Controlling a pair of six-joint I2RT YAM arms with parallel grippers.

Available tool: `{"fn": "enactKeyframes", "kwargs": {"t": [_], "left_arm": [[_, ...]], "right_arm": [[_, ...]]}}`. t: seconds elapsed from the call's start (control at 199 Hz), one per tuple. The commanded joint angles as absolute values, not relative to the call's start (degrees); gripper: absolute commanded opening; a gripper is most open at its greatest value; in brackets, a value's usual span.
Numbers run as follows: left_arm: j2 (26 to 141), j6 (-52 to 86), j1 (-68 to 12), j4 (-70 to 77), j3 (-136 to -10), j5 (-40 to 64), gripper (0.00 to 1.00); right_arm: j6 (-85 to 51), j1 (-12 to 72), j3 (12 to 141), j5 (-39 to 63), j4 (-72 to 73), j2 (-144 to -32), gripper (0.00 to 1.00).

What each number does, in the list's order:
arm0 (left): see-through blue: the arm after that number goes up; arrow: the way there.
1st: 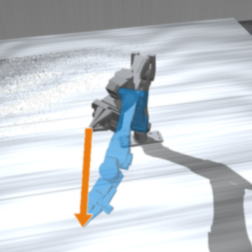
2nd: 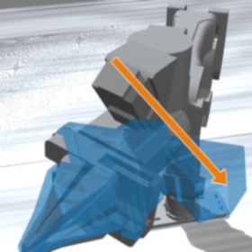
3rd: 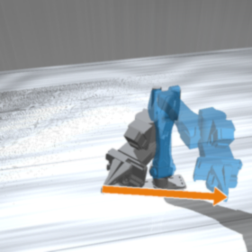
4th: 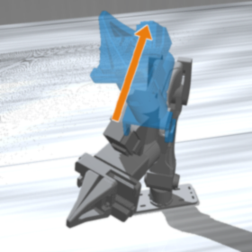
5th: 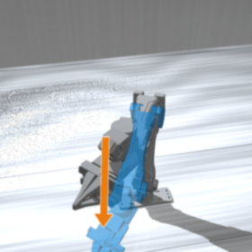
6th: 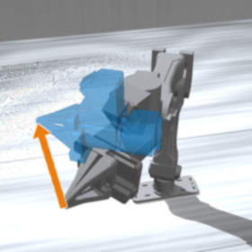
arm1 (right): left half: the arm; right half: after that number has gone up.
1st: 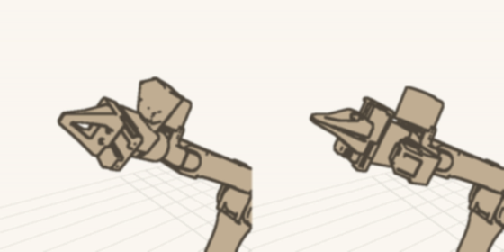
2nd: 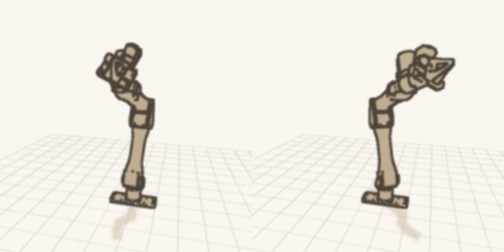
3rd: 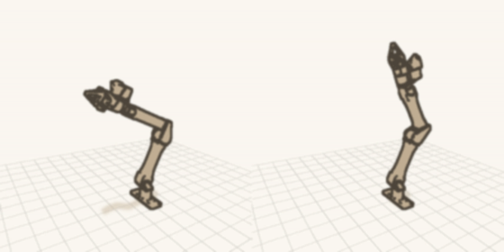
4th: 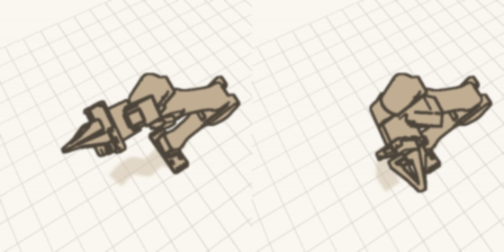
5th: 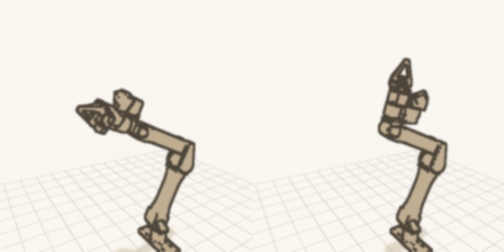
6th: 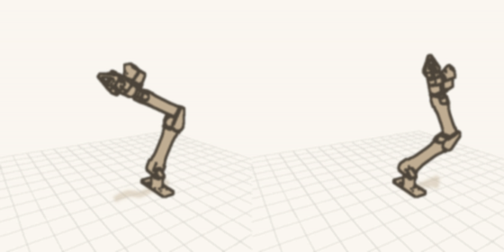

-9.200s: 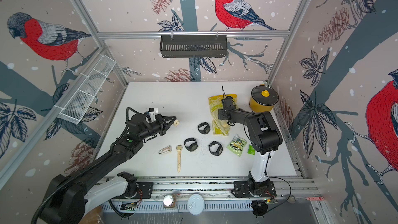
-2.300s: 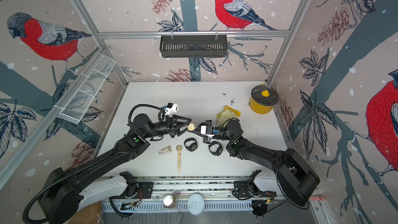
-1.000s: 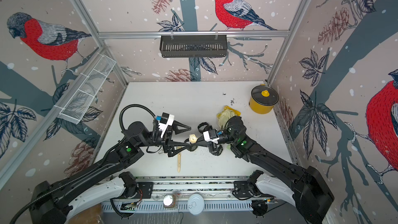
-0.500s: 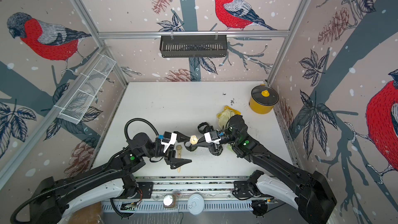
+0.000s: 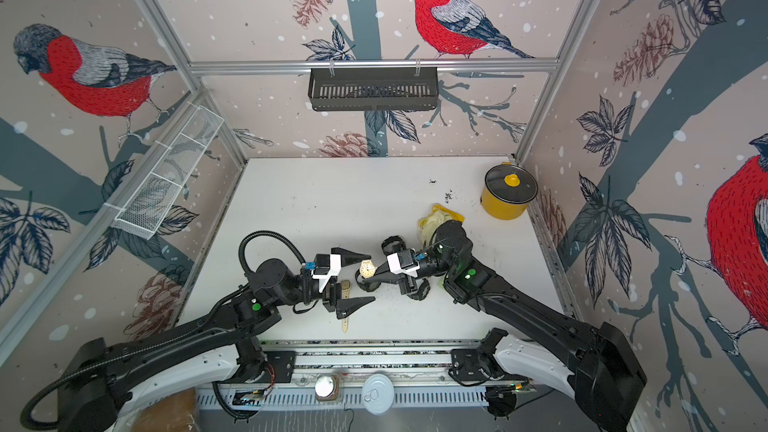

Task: Wipe the watch dial
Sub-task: Adjust the watch.

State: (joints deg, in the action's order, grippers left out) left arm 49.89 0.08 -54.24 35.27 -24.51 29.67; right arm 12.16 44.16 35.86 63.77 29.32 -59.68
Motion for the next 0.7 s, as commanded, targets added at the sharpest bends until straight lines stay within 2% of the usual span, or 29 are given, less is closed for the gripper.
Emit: {"fn": "enactKeyframes", "kwargs": {"t": [0.0, 0.221, 0.311, 0.491, 0.697], "left_arm": [[50.61, 0.26, -54.31, 37.67, -25.77, 31.77, 0.82], [51.85, -1.88, -54.32, 34.27, -27.52, 31.31, 0.52], [51.94, -2.85, -54.25, 33.86, -27.59, 31.81, 0.52], [51.86, -6.38, -54.32, 34.14, -25.83, 32.16, 0.59], [49.87, -6.35, -54.32, 33.75, -25.29, 29.74, 0.59]], "right_arm": [[12.53, 44.49, 36.61, 62.15, 29.82, -60.35, 0.04], [11.35, 45.00, 36.73, 60.82, 31.16, -60.64, 0.04], [11.18, 45.00, 36.71, 59.96, 31.03, -60.28, 0.04], [9.61, 44.90, 37.25, 59.09, 31.00, -59.16, 0.04], [9.55, 45.16, 37.35, 59.65, 29.86, -59.83, 0.05]]}}
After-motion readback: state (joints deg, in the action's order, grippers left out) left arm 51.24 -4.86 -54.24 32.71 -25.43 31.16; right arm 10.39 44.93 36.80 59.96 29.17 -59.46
